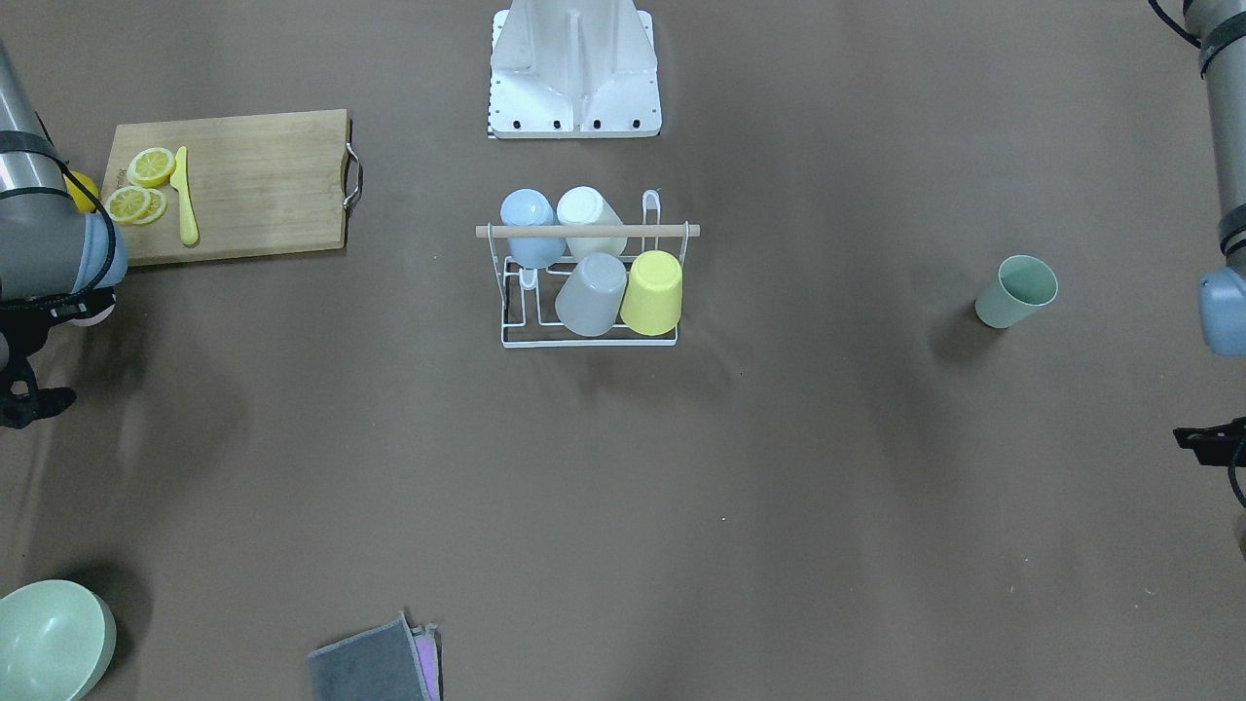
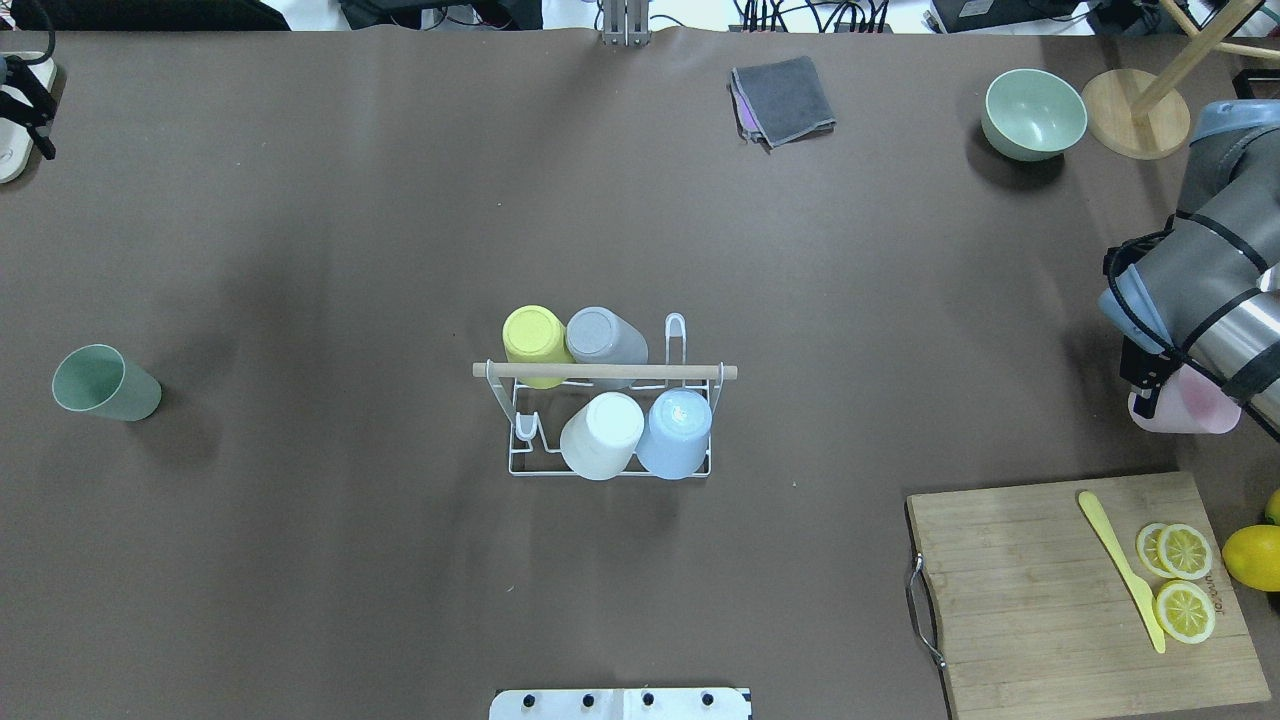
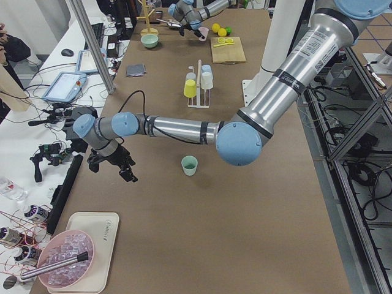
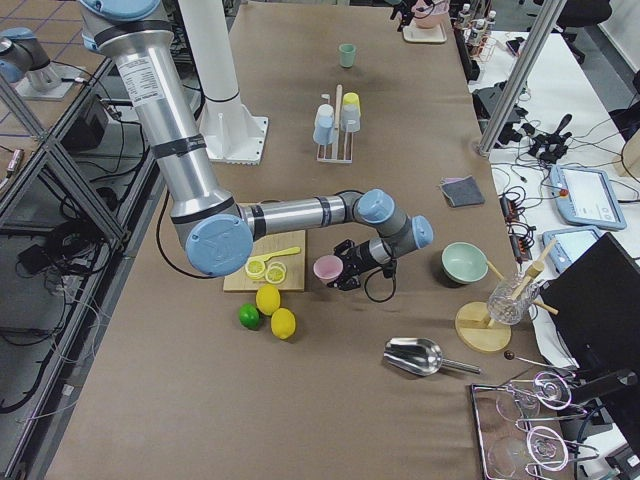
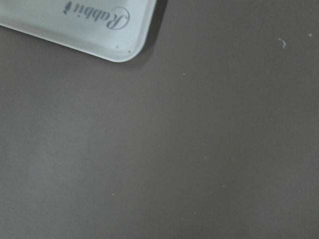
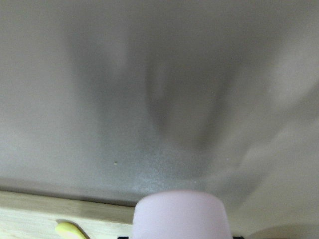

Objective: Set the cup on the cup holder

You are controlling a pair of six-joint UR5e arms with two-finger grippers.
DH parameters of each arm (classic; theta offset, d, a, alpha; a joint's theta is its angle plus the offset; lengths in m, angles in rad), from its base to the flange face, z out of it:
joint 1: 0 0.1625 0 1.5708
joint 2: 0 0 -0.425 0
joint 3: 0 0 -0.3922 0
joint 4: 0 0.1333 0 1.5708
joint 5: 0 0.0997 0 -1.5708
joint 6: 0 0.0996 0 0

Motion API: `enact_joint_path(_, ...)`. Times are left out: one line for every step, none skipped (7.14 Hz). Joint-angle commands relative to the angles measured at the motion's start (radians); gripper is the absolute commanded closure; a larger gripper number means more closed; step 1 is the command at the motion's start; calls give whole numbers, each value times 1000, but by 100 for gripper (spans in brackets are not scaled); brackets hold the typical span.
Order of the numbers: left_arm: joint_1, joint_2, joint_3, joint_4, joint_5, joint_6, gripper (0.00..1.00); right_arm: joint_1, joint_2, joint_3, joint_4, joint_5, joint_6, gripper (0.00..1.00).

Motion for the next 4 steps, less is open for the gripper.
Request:
enact_joint_path(85,-53,10,111,-7,-50,2,23,1,38,125,4,-14,65)
enact_joint_path(100,-53,17,114,-9,-40,2,27,0,42,213,16,-11,65)
enact_joint_path(105,-53,26,116,-13,-40,3,47,1,52,260,59,-14,65)
enact_joint_path(106,-52,66,111,-111,-40,3,53,-2,55,313,106,-12,65)
